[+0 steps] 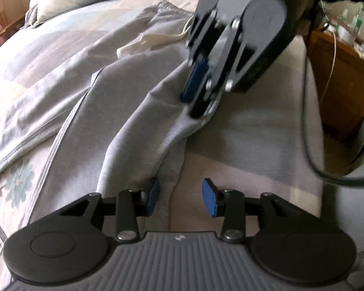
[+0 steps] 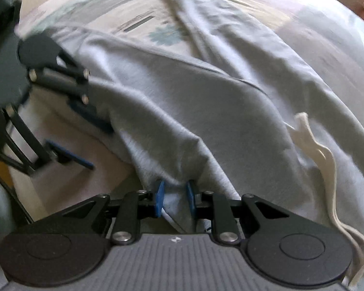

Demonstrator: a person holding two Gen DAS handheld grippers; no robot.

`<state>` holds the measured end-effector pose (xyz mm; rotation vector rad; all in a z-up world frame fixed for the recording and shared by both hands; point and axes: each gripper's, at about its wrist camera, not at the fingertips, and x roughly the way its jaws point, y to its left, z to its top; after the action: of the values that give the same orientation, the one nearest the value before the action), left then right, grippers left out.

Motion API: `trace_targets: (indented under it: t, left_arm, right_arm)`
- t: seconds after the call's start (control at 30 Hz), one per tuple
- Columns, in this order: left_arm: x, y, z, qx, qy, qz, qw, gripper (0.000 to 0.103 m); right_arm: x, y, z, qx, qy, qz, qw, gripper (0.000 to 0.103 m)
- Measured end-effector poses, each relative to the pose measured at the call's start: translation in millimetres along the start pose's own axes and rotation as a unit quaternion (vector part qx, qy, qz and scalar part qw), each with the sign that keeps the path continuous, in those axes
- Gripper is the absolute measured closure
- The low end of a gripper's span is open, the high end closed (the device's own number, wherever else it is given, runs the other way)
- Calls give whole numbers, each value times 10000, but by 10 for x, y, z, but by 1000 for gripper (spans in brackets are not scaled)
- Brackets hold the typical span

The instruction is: Fold clothes

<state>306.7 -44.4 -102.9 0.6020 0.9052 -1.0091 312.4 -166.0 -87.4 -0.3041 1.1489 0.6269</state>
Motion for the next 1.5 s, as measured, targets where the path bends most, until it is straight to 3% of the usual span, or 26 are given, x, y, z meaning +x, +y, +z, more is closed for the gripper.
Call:
trace_targets:
  t: [0.1,0.2,0.3,0.4,0.47,0.5,0.67,0.77,0.93,1.0,1.1,1.17,1.3,1.37,1.4,1.5]
  left_arm:
    - [12,59,5,-110,-43,-42,9999,62]
    - [40,120,41,-184,-57,-73,9998,62]
    - [53,150,63,-149,-27,-87,9998,62]
    - [55,122,72,-102,22,-78,9999,62]
    - [62,110,83,-93,56,-56,9999,62]
    - [66,97,97,-64,68,-21,10000,61]
    - [92,-35,160,230,109,216,9994,57]
    - [142,-131,179,603,110,430,9972,57]
    - [220,-243,230,1046,70,786,9914,56]
    - [258,-248,257,1050,78,928,9901,78]
    - [277,-172,283,769,65,927,9927,88]
    - [252,-60,287,361,37,770,9964,92]
    - [196,194,283,-458,25,288,9985,93]
    - [193,307,273,-794,25,92,9968,93]
    - [199,361,268,-957,34,5,9954,93]
    - [204,477,237,-1282,41,-194,9916,93]
  right_arm:
    - [-204,200,-48,-469,-163,-138,9987,77]
    - [-208,441,-197,-1368,-63,-331,9900,77]
    - [-39,590,-335,-2170,21,-672,9739,77]
    - [143,680,-416,-2902,60,-1160,9499,78]
    - [197,716,-436,-3229,106,-1254,9380,84]
    - [189,714,-412,-3222,168,-1217,9387,91]
    - [-55,405,-114,-1836,243,-583,9810,91]
    - [-197,163,11,-983,227,-188,9947,91]
    - [-182,-170,84,213,365,501,9978,91]
    - [-154,-198,88,425,374,621,9965,91]
    - [-135,-192,60,499,359,601,9963,88]
    - [-138,-82,71,338,303,420,9981,84]
    - [-235,230,-13,-829,-13,-367,9959,77]
    - [-210,471,-82,-1565,-239,-750,9845,68]
    - [-166,588,-122,-1899,-331,-926,9769,58]
    - [54,869,-240,-2650,-566,-1388,9525,56]
